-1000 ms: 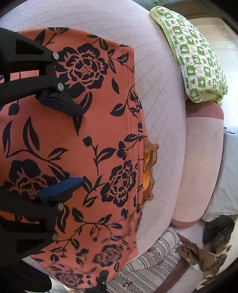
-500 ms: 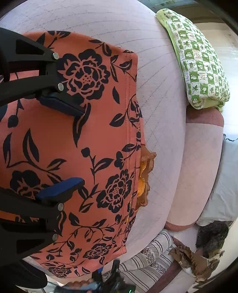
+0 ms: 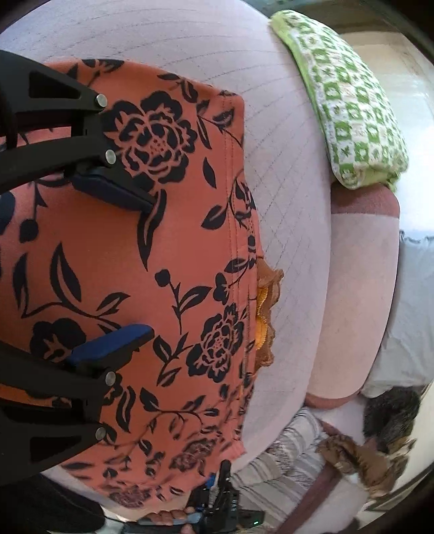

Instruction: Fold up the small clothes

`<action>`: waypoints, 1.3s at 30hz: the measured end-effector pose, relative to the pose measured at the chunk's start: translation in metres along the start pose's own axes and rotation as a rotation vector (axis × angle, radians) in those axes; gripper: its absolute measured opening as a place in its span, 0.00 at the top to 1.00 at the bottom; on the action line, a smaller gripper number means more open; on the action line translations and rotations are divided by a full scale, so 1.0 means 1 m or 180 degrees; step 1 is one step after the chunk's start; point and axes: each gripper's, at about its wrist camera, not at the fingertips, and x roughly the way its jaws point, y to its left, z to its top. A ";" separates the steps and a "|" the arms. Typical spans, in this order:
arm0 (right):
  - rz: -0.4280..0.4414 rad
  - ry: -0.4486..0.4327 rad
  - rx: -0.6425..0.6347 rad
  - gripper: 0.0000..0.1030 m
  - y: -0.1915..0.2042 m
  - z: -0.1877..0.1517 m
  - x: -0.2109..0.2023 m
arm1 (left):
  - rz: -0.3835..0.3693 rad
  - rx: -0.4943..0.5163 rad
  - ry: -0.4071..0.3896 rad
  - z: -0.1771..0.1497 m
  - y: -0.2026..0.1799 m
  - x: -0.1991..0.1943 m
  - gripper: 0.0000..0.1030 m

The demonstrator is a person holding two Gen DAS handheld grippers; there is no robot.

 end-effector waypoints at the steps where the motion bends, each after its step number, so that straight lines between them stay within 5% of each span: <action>1: -0.0041 -0.0069 -0.0124 0.68 0.007 0.001 -0.008 | -0.0017 -0.0074 -0.0011 0.001 0.004 -0.005 0.31; 6: -0.0011 -0.0252 -0.0542 0.67 0.042 0.001 -0.018 | -0.0060 -0.0324 -0.0199 -0.005 0.022 -0.046 0.31; 7: -0.0003 -0.0097 -0.0576 0.56 0.040 0.001 -0.007 | -0.0069 -0.0368 -0.0256 -0.007 0.029 -0.057 0.31; 9: -0.0555 0.0212 -0.0486 0.48 0.022 0.001 0.020 | -0.0092 -0.0488 -0.0334 -0.011 0.044 -0.075 0.31; 10: -0.0575 0.0233 -0.0378 0.47 0.016 0.001 0.020 | -0.0078 -0.0580 -0.0360 -0.014 0.055 -0.085 0.31; 16: -0.0309 -0.0247 -0.0731 0.39 0.057 -0.020 -0.042 | -0.0093 -0.1236 -0.0249 -0.050 0.122 -0.112 0.31; 22: -0.0004 -0.0170 -0.0938 0.35 0.095 -0.066 -0.054 | -0.0385 -0.1484 -0.0067 -0.068 0.130 -0.112 0.31; 24: 0.0049 -0.0074 -0.1022 0.35 0.103 -0.082 -0.044 | -0.0441 -0.1525 0.0051 -0.069 0.129 -0.102 0.42; 26: 0.0001 0.0034 -0.1078 0.35 0.107 -0.094 -0.036 | -0.0358 -0.1547 0.0313 -0.071 0.129 -0.086 1.00; 31: -0.0092 0.0357 -0.0947 0.34 0.087 -0.110 -0.002 | -0.0200 -0.1683 0.0323 -0.087 0.129 -0.090 0.97; 35: -0.0067 0.0361 -0.0913 0.33 0.080 -0.113 0.003 | -0.0203 -0.1675 0.0377 -0.084 0.129 -0.089 0.89; 36: -0.0032 0.0375 -0.0908 0.31 0.080 -0.112 0.003 | -0.0187 -0.1567 0.0285 -0.074 0.123 -0.097 0.83; 38: 0.0013 0.0399 -0.0928 0.28 0.079 -0.111 0.005 | -0.0172 -0.1359 0.0138 -0.056 0.117 -0.107 0.46; 39: 0.0022 0.0398 -0.0931 0.28 0.078 -0.111 0.005 | -0.0117 -0.1234 0.0014 -0.043 0.115 -0.111 0.41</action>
